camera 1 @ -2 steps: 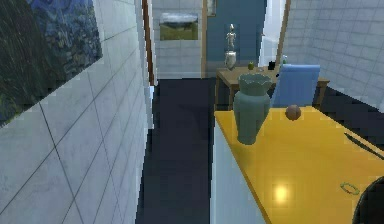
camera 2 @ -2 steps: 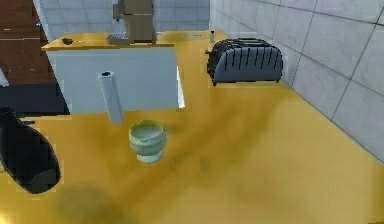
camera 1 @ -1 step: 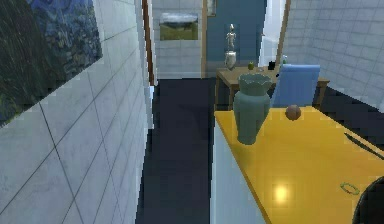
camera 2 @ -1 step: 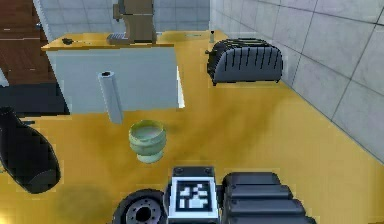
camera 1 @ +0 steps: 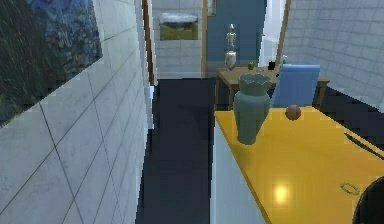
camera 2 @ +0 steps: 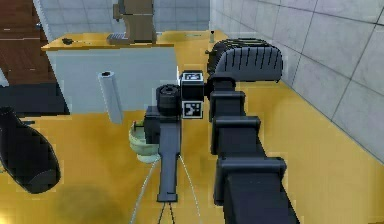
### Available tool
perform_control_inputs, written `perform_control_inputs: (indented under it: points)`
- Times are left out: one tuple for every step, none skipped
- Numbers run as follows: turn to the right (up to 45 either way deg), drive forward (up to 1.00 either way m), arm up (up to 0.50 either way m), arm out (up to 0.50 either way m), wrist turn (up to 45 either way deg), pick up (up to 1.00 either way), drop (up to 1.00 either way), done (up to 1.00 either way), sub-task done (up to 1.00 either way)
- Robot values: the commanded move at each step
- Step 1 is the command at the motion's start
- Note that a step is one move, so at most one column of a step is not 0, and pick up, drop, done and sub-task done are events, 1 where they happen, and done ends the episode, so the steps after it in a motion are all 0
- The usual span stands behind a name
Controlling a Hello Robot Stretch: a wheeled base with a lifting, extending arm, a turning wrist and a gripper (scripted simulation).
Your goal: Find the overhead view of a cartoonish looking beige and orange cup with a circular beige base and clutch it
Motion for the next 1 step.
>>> perform_control_inputs:
  points:
    - [0.0, 0.0, 0.0, 0.0, 45.0, 0.0, 0.0, 0.0, 0.0]
